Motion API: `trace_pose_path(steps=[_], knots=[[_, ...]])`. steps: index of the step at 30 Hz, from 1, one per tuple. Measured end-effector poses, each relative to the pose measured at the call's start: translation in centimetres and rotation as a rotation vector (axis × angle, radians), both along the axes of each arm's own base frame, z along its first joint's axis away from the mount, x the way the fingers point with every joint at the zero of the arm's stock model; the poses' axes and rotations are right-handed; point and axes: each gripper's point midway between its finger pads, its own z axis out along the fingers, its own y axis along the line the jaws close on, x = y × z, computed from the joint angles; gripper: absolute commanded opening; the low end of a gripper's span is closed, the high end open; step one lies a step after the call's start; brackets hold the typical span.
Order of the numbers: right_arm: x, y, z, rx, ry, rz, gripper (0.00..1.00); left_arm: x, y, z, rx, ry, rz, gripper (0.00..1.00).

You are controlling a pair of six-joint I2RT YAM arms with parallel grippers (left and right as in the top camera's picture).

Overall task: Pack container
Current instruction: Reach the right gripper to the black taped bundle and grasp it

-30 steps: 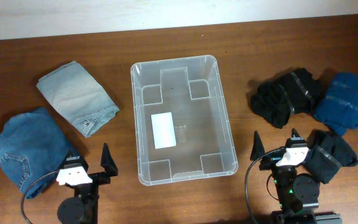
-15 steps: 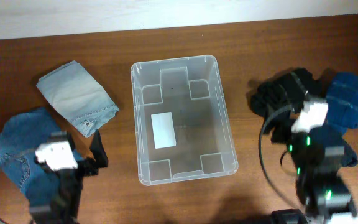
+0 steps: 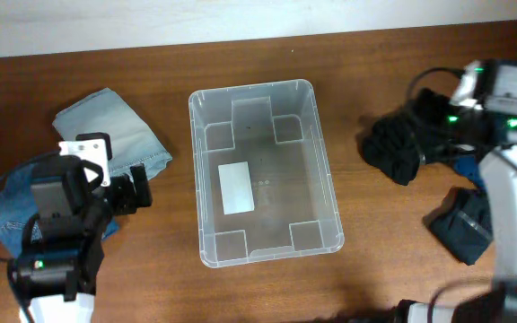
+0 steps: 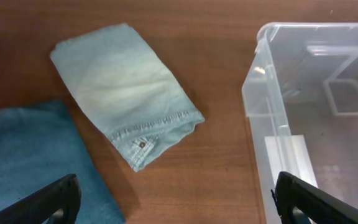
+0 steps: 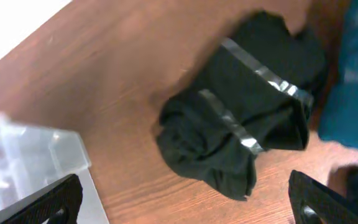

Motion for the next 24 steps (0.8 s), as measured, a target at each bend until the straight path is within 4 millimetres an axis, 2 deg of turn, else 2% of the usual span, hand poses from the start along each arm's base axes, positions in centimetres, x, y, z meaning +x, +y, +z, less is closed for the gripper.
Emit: trace_pose_path(steps=[4, 5, 10, 14, 19, 24], knots=[[-1.1, -3.5, -3.5, 0.109, 0.066, -0.108, 0.98, 0.2, 0.0, -0.3, 0.0, 0.011, 0.0, 0.99], [-1.8, -4.4, -5.4, 0.144, 0.105, -0.139, 0.98, 0.2, 0.0, -0.3, 0.0, 0.008, 0.0, 0.99], [-2.1, -4.7, -11.5, 0.225, 0.183, -0.145, 0.98, 0.5, 0.0, 0.1, 0.001, -0.011, 0.0, 0.99], [-1.8, -4.2, -15.1, 0.275, 0.209, -0.132, 0.98, 0.6, 0.0, 0.1, 0.0, -0.013, 0.0, 0.99], [-0.2, -4.9, -17.4, 0.268, 0.162, -0.126, 0.98, 0.6, 0.0, 0.1, 0.0, -0.014, 0.0, 0.99], [1.8, -5.5, -17.4, 0.248, 0.083, -0.109, 0.99, 0.6, 0.0, 0.1, 0.001, -0.013, 0.0, 0.99]])
